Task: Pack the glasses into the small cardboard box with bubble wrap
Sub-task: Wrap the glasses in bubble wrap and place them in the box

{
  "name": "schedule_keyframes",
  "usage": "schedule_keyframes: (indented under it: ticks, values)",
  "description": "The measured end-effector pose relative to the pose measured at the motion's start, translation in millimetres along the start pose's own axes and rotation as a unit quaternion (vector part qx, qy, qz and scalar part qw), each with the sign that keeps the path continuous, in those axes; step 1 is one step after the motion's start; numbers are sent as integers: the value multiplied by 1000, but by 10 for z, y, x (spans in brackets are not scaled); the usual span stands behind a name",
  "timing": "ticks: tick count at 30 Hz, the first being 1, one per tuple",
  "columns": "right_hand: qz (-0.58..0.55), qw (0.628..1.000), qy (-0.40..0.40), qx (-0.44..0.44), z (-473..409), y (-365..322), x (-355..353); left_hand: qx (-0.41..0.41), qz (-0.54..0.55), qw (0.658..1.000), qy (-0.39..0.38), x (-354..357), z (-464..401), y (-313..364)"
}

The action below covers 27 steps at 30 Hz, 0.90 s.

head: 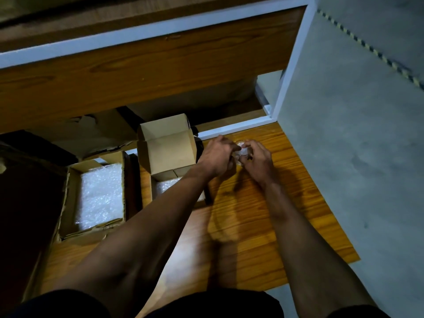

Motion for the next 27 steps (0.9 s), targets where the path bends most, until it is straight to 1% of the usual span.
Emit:
schedule_keyframes:
  ticks: [2,6,10,15,19,21,23,25,27]
  values:
    - [7,1000,1,1,-1,-1,-11,-3,-14,1000,-15,2,-8,18]
    - [25,1000,2,6,10,-47,-51,-9,-29,999,-17,-21,5,51]
    - [58,998,9,-26,18,-48,-41,1,-43,999,-27,12,50,36]
    - [82,997,2,2,-1,-56,-39,-3,-86,994,-73,6,0,64]
    - [82,997,-3,-11,7,-89,-40,1,-90,995,-53,40,8,52]
    - [90,996,-6,-5,20,-85,-28,-7,-98,992,-77,65,28,51]
    - [72,997,-16,21,19,-95,-30,-11,-95,992,-87,45,46,25]
    - [52,997,-36,53,11,-120,-46,-15,-55,997,-54,-21,81,-35]
    - [51,994,-50,80,11,-157,-68,-29,6,1000,8,-88,137,-124]
Point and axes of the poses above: each hand's wrist, its own z-axis away from the middle knuckle, its own x-axis out of the palm, y = z × x, the point moved 2 cm from there along -z, towards the middle knuckle, and after that the axes turned 2 degrees about -z, right-handed, at the moved point
